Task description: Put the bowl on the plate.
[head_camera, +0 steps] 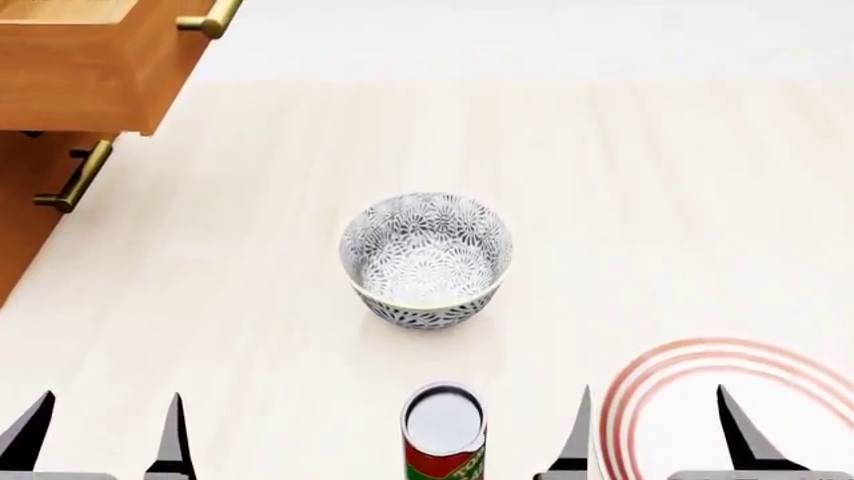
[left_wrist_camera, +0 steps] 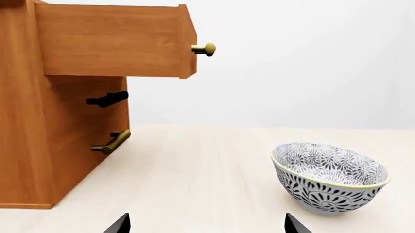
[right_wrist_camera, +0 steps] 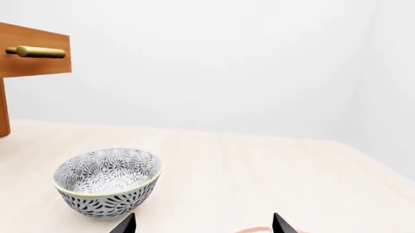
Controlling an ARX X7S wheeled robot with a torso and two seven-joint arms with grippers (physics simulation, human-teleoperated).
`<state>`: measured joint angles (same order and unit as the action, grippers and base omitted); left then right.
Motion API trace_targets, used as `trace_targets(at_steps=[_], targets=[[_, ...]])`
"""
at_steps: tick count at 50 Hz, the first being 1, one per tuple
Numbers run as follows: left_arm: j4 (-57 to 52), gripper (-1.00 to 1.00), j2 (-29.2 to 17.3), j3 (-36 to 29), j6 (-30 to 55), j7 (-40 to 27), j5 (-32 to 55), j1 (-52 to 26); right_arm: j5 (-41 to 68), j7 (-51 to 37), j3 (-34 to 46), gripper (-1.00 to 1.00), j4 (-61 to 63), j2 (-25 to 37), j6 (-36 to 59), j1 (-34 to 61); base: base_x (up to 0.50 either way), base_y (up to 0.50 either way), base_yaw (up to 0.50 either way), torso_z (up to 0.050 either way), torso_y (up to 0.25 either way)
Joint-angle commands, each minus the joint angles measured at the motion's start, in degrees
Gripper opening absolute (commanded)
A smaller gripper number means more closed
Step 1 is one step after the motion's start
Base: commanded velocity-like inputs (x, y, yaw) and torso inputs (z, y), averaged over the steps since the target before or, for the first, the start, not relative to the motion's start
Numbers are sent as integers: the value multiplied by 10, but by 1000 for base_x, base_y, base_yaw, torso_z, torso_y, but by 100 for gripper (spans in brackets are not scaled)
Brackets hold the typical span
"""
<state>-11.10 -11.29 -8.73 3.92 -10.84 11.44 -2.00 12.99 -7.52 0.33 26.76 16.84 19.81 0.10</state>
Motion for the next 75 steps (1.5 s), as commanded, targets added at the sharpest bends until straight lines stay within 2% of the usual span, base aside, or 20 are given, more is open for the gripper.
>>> trace_targets(at_steps=[1,50,75], targets=[[6,100,-3,-2,-7,-2,2,-1,2,-3,2,100,7,5,6,4,137,0,0,0,0],[-10,100,-21,-14,-11,-17,13,7,14,-14,0,100,9,12,-8,-11,161,0,0,0,0],[-11,100,-28,-19,-16,-25,17,11,35,-17,-2,100,15,19,21,-5,79,0,0,0,0]])
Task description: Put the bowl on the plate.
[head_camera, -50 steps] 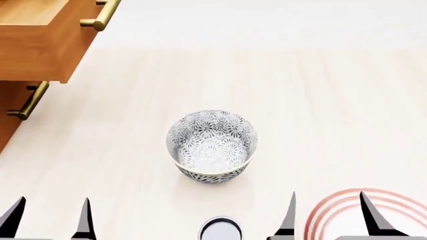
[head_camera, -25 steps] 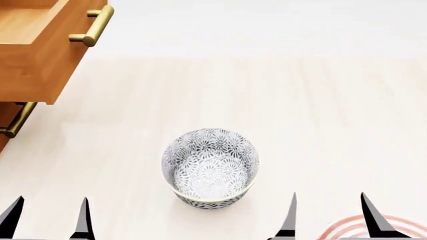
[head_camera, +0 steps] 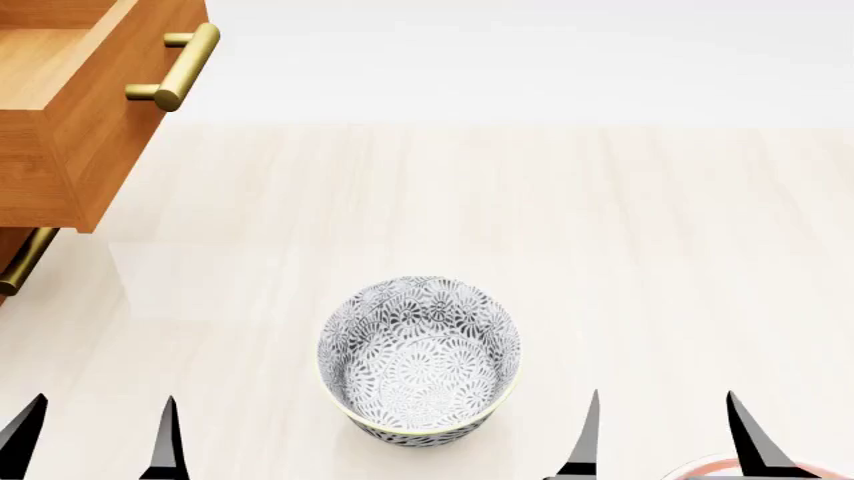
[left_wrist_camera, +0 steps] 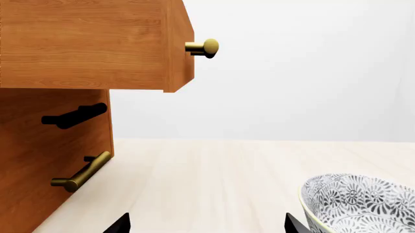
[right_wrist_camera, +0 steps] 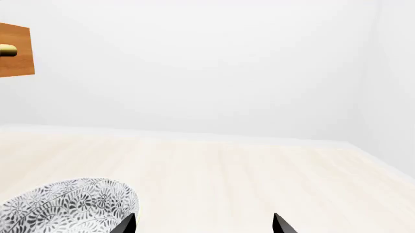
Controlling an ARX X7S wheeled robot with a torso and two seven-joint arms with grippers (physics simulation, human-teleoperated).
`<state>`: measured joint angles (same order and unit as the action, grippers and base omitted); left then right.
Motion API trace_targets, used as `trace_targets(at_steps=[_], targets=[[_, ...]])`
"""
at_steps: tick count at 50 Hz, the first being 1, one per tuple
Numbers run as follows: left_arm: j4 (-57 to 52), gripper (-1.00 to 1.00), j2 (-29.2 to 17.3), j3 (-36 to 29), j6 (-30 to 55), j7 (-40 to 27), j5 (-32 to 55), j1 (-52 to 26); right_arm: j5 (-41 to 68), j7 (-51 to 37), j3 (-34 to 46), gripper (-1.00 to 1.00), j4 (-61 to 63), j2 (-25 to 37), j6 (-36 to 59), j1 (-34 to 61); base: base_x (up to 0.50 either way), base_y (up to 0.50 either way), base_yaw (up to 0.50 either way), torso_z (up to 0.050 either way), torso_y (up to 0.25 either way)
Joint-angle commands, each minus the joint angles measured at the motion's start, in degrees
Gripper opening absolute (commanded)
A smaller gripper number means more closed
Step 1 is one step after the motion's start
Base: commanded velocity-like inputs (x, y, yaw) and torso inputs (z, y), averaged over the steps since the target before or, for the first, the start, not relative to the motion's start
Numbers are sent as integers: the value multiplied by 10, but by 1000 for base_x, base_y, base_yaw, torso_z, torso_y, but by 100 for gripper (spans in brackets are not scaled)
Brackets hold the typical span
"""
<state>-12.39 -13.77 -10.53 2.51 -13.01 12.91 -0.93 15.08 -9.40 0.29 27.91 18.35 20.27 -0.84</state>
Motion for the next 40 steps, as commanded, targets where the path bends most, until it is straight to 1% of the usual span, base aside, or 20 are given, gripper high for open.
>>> trace_targets(at_steps=[1,6,9,12,14,18,21,24,28,29,33,34,37,40], targets=[[6,100,-2,0,-4,-4,3,0,16,0,-2,100,7,5,22,6,0,0,0,0,0],[9,100,-4,0,-6,-5,5,0,28,-4,-1,100,31,17,70,23,0,0,0,0,0],[12,100,-4,1,-8,-5,6,0,21,-12,14,100,47,34,123,52,0,0,0,0,0],[13,100,-4,0,-8,-6,8,-1,34,-2,26,100,39,43,170,93,0,0,0,0,0],[8,100,-5,1,-6,-7,11,0,25,0,50,100,40,57,211,130,0,0,0,0,0],[10,100,-7,2,-6,-8,11,0,64,17,43,100,52,64,279,194,0,0,0,0,0],[13,100,-9,3,-8,-10,12,1,79,29,53,100,50,73,323,237,0,0,0,0,0],[13,100,-11,8,-9,-12,14,3,97,45,74,100,41,80,383,306,0,0,0,0,0],[14,100,-12,9,-9,-15,15,4,139,72,58,100,24,68,419,353,0,0,0,0,0],[15,100,-13,10,-9,-15,15,4,136,72,69,100,17,72,436,378,0,0,0,0,0],[10,100,-15,11,-5,-19,15,1,157,90,75,100,4,72,473,437,0,0,0,0,0],[11,100,-15,12,-4,-20,16,0,163,97,80,100,1,73,482,452,0,0,0,0,0],[1,100,-17,12,1,-23,17,1,147,107,132,100,-16,90,498,496,0,0,0,0,0],[1,100,-18,13,-2,-25,16,3,155,121,142,100,-44,84,516,532,0,0,0,0,0]])
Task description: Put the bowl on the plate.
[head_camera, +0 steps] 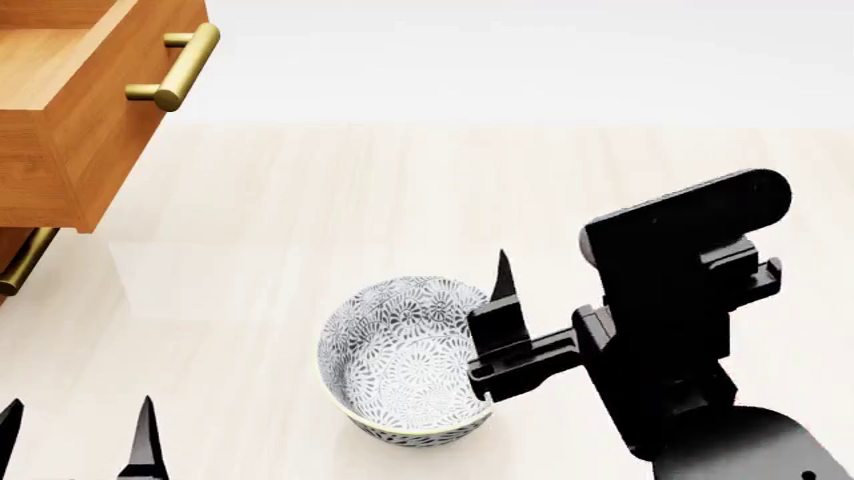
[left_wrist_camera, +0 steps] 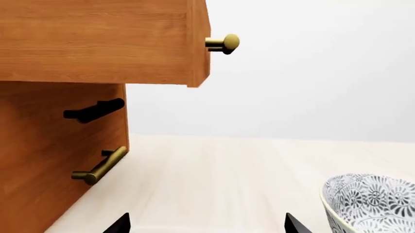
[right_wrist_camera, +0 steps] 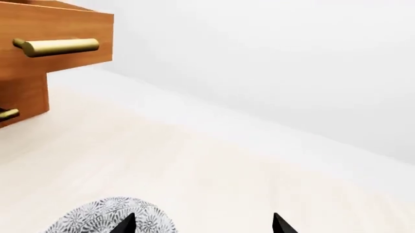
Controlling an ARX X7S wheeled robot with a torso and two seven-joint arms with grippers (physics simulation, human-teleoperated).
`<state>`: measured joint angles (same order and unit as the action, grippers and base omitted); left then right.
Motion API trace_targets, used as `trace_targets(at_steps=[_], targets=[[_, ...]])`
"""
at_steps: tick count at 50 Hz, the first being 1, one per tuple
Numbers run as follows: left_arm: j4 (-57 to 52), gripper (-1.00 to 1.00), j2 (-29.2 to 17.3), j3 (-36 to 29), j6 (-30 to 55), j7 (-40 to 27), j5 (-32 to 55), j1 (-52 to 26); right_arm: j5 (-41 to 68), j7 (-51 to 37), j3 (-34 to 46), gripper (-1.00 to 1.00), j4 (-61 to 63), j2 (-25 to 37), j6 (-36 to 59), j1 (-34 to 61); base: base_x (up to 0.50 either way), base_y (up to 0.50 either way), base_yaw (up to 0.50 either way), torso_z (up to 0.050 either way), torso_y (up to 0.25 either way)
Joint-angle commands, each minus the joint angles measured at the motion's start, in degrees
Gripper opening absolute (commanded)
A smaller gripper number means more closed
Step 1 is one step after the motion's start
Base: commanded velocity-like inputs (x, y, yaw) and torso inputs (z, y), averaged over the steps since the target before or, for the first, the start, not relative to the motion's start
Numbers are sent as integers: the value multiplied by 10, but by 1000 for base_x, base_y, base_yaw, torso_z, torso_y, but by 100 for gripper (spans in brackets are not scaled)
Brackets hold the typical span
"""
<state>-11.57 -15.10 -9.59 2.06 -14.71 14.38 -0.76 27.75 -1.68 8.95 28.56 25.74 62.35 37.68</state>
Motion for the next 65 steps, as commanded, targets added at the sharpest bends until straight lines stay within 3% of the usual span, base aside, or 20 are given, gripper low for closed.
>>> trace_targets(at_steps=[1,12,26,53,65], targets=[[-9,100,-6,4,4,-9,1,2,27,44,57,100,-54,9,93,151,0,0,0,0,0],[-16,100,-9,6,7,-17,1,3,31,104,123,100,-151,4,115,250,0,0,0,0,0],[-27,100,-13,5,10,-24,2,7,30,171,201,100,-303,-54,116,357,0,0,0,0,0],[-18,100,-17,4,-3,-22,12,9,7,188,296,100,-406,-125,92,363,0,0,0,0,0],[-21,100,-20,1,-3,-23,15,9,26,195,303,100,-382,-124,120,352,0,0,0,0,0]])
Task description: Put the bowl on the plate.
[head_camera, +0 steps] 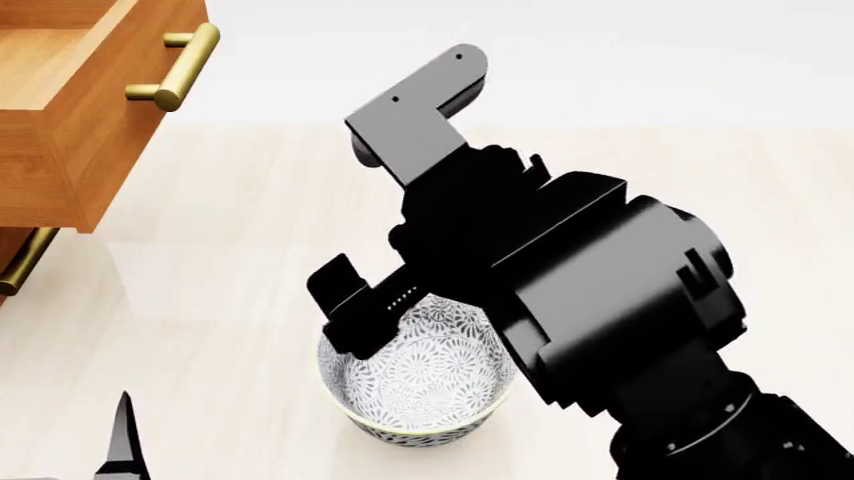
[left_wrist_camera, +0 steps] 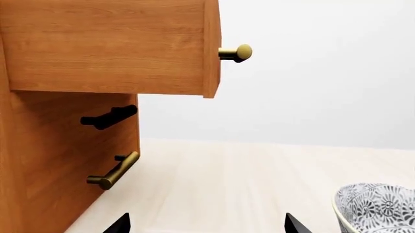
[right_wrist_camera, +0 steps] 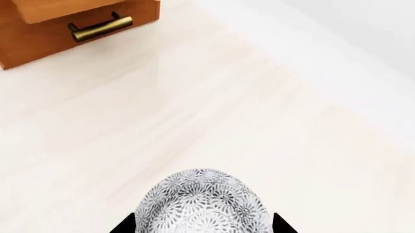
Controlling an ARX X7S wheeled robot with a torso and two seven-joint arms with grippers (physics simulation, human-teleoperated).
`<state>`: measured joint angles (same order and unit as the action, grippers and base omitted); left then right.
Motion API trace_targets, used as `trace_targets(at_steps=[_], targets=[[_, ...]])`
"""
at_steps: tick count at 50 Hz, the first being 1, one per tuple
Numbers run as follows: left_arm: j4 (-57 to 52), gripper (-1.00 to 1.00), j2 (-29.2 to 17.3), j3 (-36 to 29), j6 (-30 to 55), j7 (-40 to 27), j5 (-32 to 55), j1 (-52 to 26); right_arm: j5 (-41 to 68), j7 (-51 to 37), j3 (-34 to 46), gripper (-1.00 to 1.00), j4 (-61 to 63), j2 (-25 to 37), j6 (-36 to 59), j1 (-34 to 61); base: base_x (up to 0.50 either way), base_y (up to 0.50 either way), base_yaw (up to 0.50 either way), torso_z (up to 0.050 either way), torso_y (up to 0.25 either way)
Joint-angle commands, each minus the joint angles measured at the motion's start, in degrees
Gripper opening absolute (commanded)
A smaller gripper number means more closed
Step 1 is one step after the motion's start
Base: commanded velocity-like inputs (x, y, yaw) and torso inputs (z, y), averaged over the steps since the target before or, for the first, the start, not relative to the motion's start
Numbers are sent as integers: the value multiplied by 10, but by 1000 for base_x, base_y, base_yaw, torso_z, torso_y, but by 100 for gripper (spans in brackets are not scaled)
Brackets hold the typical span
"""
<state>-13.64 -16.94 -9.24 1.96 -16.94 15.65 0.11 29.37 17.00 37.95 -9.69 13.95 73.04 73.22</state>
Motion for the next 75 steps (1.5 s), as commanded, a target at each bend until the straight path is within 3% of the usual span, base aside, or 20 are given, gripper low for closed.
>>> trace_targets(at_steps=[1,39,75], targets=[[-1,100,-2,-3,-1,-1,2,0,11,10,16,100,0,-5,13,-4,0,0,0,0,0],[-8,100,-8,-10,2,-9,4,0,31,33,42,100,-18,-10,18,-4,0,0,0,0,0],[-22,100,-16,-15,-6,-17,4,9,0,95,94,100,-198,-54,-103,2,0,0,0,0,0]])
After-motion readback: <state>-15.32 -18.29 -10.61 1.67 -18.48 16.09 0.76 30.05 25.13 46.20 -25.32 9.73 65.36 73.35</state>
